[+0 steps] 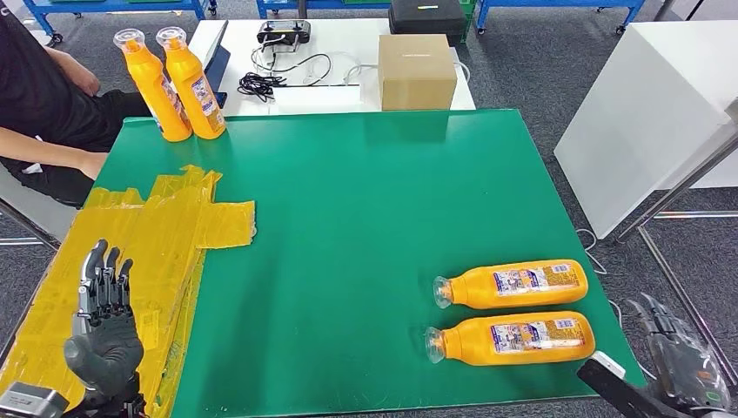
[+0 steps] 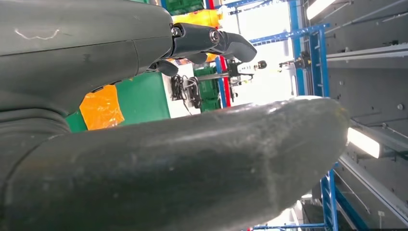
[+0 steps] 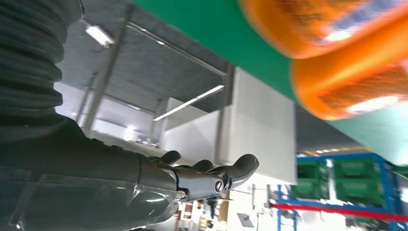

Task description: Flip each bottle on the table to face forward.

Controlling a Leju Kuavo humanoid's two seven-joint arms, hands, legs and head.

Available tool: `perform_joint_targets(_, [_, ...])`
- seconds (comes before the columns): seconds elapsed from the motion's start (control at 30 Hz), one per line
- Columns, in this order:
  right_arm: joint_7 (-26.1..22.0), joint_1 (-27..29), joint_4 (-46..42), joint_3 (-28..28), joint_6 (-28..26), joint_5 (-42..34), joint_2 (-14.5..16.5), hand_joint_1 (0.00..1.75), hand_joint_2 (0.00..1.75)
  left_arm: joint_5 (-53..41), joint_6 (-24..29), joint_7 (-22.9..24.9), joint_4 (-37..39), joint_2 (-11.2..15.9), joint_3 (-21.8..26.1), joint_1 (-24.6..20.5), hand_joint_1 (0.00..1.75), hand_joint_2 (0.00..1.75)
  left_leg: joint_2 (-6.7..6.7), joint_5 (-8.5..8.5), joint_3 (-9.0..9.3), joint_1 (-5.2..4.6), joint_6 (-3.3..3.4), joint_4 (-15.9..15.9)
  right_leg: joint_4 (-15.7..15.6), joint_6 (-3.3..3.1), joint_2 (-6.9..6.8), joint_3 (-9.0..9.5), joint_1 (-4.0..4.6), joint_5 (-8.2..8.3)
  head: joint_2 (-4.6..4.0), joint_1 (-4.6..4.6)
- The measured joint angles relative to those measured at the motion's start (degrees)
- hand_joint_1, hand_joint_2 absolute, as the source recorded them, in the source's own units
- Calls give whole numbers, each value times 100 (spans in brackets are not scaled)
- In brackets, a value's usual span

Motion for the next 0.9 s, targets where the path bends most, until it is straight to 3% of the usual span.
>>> perform_joint_targets(0.27, [478, 13, 367, 1236, -558, -498, -582, 0, 175, 37, -36, 12, 5, 11, 8, 2, 0, 0, -3, 0, -1, 0, 0, 1, 0, 0, -1, -2, -1, 0, 0, 0])
perform_joint_targets(0.6, [497, 71, 478, 1674, -676, -641, -809, 0, 175, 38, -42, 14, 5, 13, 12, 10, 0, 0, -3, 0, -1, 0, 0, 1, 0, 0, -1, -2, 0, 0, 0, 0])
perform_joint_targets(0.9, [733, 475, 346, 1924, -492, -832, -1129, 0, 175, 152, -158, 28, 5, 13, 33, 44, 0, 0, -6, -1, -4, -2, 0, 1, -1, 0, -3, -3, -1, 0, 0, 1])
